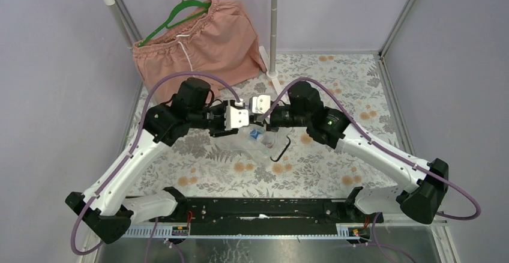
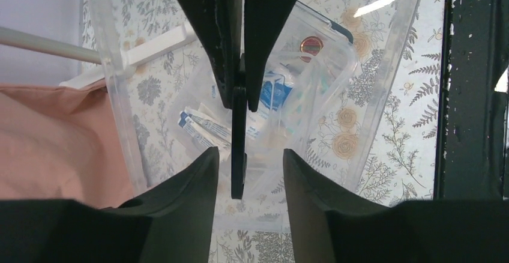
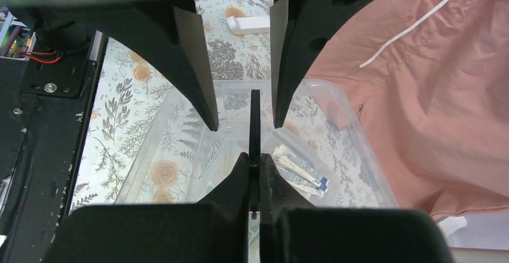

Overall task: Organize the medicine kit
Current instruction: Adjust the lid, then close the lid of the medicine box.

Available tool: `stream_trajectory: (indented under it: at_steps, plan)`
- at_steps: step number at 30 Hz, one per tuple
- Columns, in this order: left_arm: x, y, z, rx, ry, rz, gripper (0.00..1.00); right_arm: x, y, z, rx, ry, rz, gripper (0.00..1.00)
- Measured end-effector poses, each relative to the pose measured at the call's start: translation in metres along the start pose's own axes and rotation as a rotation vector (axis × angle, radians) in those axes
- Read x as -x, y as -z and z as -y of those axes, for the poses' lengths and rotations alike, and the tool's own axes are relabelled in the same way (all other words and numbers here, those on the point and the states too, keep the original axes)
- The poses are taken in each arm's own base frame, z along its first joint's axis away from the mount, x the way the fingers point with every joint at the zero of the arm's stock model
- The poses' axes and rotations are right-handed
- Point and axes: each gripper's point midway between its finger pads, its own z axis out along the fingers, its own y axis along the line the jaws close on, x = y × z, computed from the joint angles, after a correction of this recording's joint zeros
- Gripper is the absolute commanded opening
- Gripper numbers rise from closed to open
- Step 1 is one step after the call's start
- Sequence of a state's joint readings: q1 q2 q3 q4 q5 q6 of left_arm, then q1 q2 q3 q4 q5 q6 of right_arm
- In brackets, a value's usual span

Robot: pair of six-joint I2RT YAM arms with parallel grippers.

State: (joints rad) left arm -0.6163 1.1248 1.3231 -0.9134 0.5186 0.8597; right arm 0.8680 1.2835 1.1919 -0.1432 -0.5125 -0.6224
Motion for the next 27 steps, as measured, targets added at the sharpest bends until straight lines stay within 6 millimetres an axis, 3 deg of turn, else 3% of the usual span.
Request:
stream_trajectory:
  at_steps: [4,7,8,9,11,20,27]
  plan:
    - [0.003,0.005,-0.004,0.042,-0.007,0.013,0.55,-0.006,0.001,0.004,-0.027,-0.013,-0.023,0.00]
    - [0.015,0.015,-0.014,0.117,-0.036,0.050,0.66,-0.021,0.000,0.003,-0.048,-0.039,-0.065,0.00]
    - [0.018,0.019,-0.017,0.150,-0.042,0.061,0.73,-0.026,0.000,0.002,-0.055,-0.049,-0.079,0.00]
    - [0.020,0.023,-0.020,0.179,-0.047,0.069,0.89,-0.033,0.001,0.001,-0.063,-0.062,-0.096,0.00]
    - [0.021,0.031,-0.026,0.252,-0.048,0.081,0.97,-0.045,0.003,-0.002,-0.082,-0.088,-0.128,0.00]
    - [0.018,0.072,-0.069,0.684,0.172,0.182,0.99,-0.060,0.022,0.014,-0.342,-0.248,-0.075,0.00]
    - [0.007,0.083,-0.093,0.876,0.425,0.249,0.99,-0.065,0.020,0.027,-0.508,-0.463,0.055,0.00]
